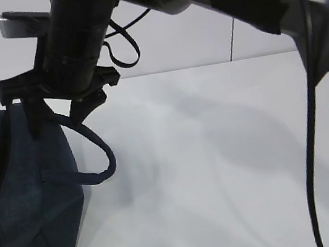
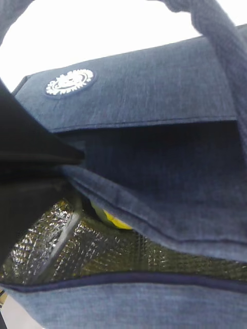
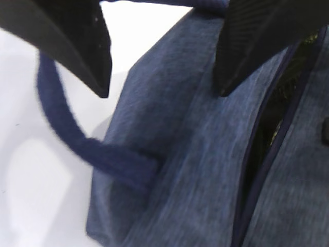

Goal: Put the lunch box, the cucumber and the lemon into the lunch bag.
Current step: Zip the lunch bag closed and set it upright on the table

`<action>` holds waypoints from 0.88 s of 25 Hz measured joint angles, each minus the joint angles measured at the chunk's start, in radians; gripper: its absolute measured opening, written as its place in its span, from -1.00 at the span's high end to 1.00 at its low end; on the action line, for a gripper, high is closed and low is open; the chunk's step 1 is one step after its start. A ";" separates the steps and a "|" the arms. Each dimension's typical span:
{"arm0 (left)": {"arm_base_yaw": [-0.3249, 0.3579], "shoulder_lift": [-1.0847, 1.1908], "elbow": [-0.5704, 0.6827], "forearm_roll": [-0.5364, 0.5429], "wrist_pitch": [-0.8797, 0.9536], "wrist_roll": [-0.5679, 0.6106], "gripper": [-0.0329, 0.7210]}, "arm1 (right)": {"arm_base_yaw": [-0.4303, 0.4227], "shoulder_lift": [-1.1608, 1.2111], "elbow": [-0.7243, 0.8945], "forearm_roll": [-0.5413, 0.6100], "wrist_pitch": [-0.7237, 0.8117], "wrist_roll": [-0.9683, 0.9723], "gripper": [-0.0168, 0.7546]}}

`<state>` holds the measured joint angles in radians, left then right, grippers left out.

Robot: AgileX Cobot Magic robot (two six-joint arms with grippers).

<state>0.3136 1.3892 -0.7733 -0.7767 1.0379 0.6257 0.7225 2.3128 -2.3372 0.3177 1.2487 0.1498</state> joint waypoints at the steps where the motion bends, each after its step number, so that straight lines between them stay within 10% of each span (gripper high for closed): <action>1: 0.000 0.000 0.000 0.000 0.000 0.000 0.89 | 0.000 0.000 0.013 -0.001 0.000 0.002 -0.30; 22: 0.000 0.000 0.000 0.000 -0.002 0.000 0.89 | 0.053 0.013 0.051 -0.002 0.000 0.010 -0.24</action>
<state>0.3136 1.3892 -0.7733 -0.7767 1.0361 0.6257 0.7759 2.3257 -2.2864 0.3153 1.2487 0.1601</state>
